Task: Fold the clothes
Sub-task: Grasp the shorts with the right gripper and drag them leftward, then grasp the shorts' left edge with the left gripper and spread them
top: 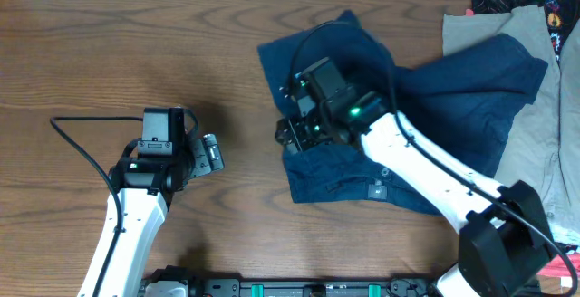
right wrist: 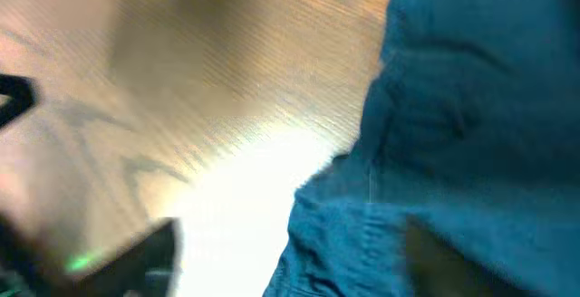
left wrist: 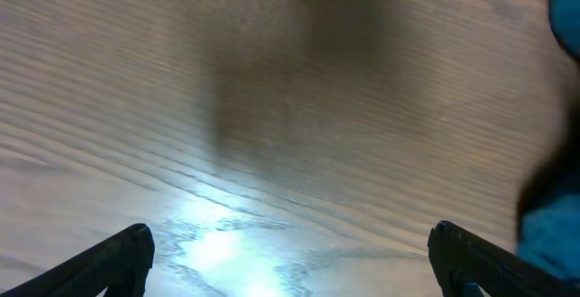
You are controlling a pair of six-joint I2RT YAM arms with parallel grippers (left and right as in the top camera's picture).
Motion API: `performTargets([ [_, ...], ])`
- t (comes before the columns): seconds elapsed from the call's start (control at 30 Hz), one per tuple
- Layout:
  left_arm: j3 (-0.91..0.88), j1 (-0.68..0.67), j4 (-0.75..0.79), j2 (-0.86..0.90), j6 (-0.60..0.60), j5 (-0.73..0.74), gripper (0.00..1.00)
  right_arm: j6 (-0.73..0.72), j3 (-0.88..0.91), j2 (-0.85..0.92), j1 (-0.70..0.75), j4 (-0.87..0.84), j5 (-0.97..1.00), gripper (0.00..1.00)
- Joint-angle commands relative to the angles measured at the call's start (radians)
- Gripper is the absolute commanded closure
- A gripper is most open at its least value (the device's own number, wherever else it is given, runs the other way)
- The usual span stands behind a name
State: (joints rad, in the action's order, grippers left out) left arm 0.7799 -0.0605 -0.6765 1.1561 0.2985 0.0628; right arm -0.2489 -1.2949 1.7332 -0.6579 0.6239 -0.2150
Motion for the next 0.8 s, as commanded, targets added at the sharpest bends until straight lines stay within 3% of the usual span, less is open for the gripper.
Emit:
performTargets([
  [0.0, 0.013, 0.005, -0.003, 0.003, 0.064, 0.138, 0.02, 0.000, 0.002, 0.006, 0.020, 0.017, 0.206, 0.01],
  [0.17, 0.006, 0.004, -0.003, 0.010, 0.090, 0.283, 0.02, 0.003, 0.002, 0.006, 0.103, 0.074, 0.310, 0.01],
  [0.37, -0.020, -0.029, 0.003, 0.057, 0.174, 0.317, 0.02, 0.003, 0.002, 0.006, 0.245, 0.152, 0.319, 0.01],
  [0.57, -0.024, -0.148, 0.064, 0.178, 0.204, 0.372, 0.02, 0.003, 0.002, 0.006, 0.375, 0.209, 0.320, 0.01],
  [0.77, -0.024, -0.319, 0.236, 0.333, 0.285, 0.372, 0.02, 0.003, 0.002, 0.006, 0.465, 0.253, 0.320, 0.01],
])
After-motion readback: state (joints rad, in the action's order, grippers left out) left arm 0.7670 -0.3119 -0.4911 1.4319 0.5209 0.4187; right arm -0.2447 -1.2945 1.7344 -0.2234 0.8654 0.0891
